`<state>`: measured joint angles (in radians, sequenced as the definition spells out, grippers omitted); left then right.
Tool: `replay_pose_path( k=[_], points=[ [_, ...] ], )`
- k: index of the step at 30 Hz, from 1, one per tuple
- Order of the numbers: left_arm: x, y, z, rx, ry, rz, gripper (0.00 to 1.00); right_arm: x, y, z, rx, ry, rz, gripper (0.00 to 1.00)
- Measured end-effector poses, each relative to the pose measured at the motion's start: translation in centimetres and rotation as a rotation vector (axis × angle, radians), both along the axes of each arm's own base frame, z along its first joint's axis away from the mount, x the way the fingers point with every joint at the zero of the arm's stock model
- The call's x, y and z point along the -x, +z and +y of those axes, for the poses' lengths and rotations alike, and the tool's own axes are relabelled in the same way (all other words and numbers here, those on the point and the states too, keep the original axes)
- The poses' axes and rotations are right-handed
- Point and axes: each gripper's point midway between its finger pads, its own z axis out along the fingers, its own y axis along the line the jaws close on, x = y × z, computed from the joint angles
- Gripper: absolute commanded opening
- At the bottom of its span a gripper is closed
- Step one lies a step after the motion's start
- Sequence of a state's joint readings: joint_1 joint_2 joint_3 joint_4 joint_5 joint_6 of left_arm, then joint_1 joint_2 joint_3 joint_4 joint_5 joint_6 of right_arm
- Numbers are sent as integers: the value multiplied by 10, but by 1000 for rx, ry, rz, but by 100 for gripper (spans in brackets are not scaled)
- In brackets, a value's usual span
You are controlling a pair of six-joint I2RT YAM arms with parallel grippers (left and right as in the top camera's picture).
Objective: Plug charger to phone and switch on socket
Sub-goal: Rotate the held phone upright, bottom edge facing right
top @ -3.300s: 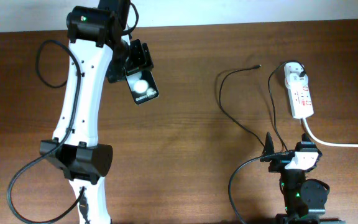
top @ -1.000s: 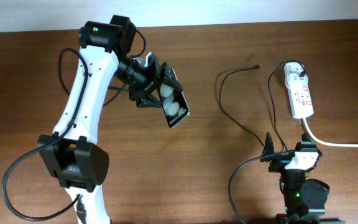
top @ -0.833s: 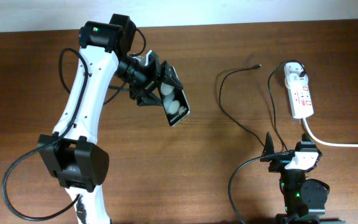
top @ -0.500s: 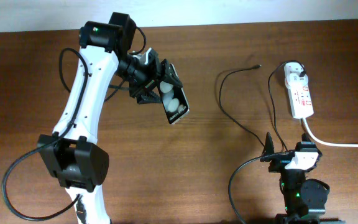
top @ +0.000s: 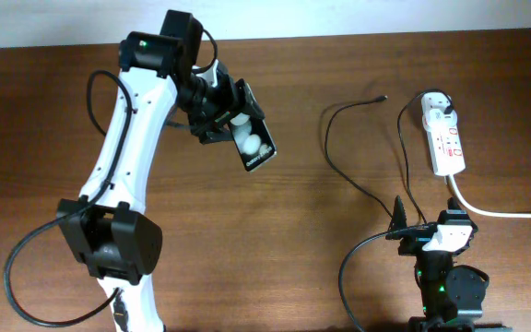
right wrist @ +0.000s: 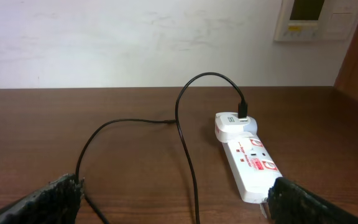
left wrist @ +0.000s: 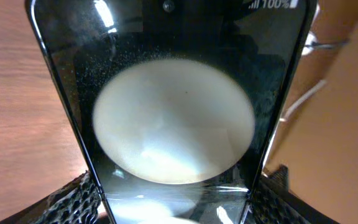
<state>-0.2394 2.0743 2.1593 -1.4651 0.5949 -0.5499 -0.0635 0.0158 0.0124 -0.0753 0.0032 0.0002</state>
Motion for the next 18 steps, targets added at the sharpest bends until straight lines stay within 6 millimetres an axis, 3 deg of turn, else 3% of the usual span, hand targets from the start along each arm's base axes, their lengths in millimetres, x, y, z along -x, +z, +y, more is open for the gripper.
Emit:
replay_pose_path(
  k=[9, 13, 18],
  points=[
    [-4, -36, 7, -150, 20, -8, 77, 0, 0, 0, 0, 0, 0, 99],
    [7, -64, 14, -190, 32, 68, 77, 0, 0, 0, 0, 0, 0, 99],
    [25, -85, 20, -220, 28, 157, 77, 0, 0, 0, 0, 0, 0, 99]
  ],
)
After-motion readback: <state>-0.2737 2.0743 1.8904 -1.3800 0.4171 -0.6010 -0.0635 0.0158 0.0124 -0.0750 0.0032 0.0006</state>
